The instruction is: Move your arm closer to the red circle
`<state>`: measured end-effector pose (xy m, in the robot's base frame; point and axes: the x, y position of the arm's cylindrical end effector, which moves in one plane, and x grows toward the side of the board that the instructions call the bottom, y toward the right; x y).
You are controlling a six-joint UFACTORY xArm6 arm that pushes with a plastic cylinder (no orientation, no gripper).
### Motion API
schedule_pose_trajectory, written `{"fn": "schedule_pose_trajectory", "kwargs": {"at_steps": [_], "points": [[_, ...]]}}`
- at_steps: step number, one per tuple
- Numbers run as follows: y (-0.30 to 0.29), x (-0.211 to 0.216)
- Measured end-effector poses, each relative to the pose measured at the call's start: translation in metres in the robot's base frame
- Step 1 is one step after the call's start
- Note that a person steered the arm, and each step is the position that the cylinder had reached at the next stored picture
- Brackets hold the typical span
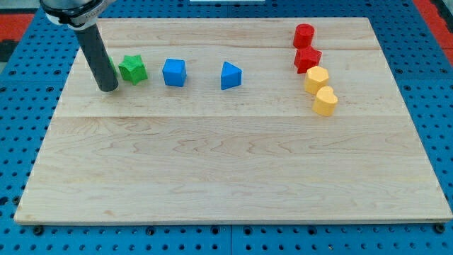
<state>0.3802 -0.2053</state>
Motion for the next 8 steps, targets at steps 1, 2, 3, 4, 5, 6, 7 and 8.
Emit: {"fn": "schedule_pose_trajectory", "kwargs": {"at_steps": [1, 2, 3, 4, 5, 6, 7, 8], "points": [[0.0, 0.0], [-0.001, -0.005], [-0.001, -0.005], [-0.001, -0.006], [-0.001, -0.006], [0.04, 0.003], [0.139, 0.028], [0.244, 0.049]]}}
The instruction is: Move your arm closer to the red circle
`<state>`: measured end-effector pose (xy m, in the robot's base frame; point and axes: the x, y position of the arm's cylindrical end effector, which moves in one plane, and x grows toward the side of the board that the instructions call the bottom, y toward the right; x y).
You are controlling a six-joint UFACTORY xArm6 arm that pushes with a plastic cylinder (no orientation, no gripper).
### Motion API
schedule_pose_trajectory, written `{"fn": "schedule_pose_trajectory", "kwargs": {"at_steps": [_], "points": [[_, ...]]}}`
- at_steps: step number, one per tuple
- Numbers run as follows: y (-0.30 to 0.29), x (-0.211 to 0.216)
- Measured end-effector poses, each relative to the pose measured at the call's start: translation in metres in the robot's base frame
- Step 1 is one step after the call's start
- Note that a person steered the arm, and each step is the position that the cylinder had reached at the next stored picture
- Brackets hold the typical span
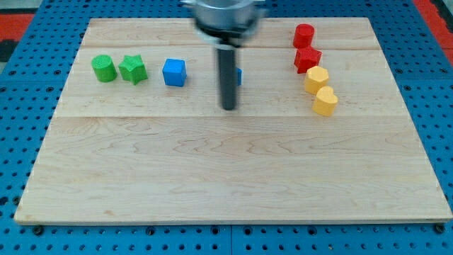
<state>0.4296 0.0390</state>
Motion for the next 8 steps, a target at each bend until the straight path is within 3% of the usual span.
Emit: {"fn": "schedule_pose_trajectory", "kwargs": {"at_steps": [1, 2, 3, 4, 5, 6, 8], "points": [[0.099, 0.038], [0.129, 0.04], [0.183, -0.051], [0.167, -0.159], [0.136, -0.196], [0.148, -0.201], [0.102, -0.179]]}}
